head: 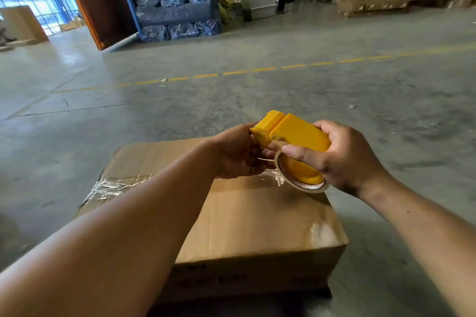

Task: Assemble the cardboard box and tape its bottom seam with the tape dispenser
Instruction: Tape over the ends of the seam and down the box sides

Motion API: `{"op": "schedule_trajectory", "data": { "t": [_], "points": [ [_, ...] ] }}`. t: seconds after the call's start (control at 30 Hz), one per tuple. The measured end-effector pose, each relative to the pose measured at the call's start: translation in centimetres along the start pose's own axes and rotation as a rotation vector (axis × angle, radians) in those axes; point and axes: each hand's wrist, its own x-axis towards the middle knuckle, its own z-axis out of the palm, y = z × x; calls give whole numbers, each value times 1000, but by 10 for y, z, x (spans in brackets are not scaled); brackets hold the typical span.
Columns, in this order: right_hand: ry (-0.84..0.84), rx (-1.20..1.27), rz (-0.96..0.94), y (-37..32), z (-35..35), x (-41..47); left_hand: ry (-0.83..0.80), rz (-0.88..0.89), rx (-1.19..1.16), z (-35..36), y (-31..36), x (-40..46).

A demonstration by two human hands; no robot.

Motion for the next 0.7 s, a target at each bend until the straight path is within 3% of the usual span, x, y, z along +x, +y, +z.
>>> {"op": "schedule_trajectory", "data": {
  "t": [0.17, 0.7],
  "points": [
    [18, 66, -14, 10, -4, 9, 16, 0, -139, 5, 14, -1],
    [-7, 47, 34, 12, -4, -8, 46, 17, -125, -2, 12, 4]
  ]
}}
